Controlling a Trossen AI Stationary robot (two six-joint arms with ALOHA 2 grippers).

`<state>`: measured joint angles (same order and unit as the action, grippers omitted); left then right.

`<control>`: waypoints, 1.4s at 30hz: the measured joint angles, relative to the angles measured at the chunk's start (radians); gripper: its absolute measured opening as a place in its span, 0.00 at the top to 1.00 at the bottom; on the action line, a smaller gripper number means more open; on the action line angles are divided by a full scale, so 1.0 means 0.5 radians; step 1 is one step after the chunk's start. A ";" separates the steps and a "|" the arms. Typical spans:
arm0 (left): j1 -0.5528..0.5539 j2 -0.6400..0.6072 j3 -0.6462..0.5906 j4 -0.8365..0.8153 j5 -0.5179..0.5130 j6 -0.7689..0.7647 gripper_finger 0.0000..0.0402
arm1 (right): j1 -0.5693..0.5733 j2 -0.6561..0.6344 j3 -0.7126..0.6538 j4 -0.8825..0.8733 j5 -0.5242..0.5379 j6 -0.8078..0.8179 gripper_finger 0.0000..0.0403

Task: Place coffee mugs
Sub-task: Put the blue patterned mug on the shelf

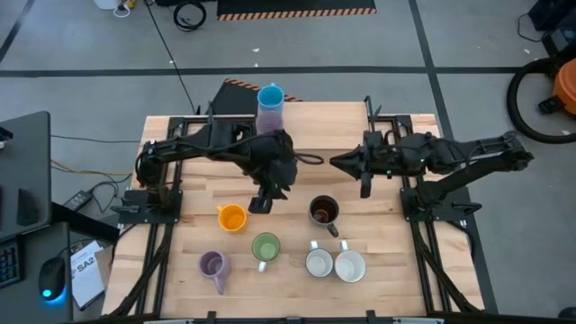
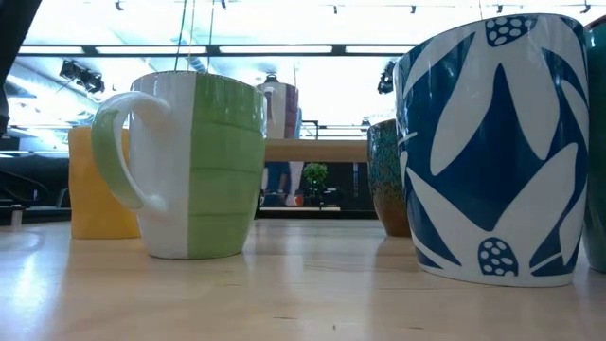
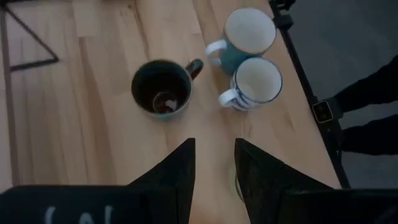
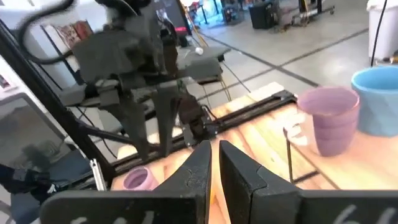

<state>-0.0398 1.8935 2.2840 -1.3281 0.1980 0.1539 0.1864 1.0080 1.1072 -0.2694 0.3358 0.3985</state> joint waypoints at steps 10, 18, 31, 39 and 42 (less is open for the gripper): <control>-0.044 -0.325 -0.940 0.737 -0.003 -0.111 0.71 | -0.004 0.195 0.341 -0.543 0.079 0.051 0.91; -0.043 -0.688 -1.557 0.982 -0.041 -0.337 0.71 | -0.138 0.353 0.342 -0.510 0.023 0.292 0.91; -0.012 -1.214 -2.118 1.215 -0.150 -0.263 0.71 | -0.216 0.715 0.341 -0.487 -0.275 1.066 0.91; 0.017 -1.486 -2.463 1.467 -0.183 -0.244 0.71 | -0.153 0.946 0.506 -0.760 -0.352 1.384 0.91; 0.048 -1.587 -2.567 1.490 -0.214 -0.286 0.71 | -0.134 1.097 0.747 -1.072 -0.352 1.421 0.92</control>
<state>-0.0161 1.0999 1.0004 -0.5829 0.0908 0.0111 0.1194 1.5565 1.4807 -0.8052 0.1596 1.1089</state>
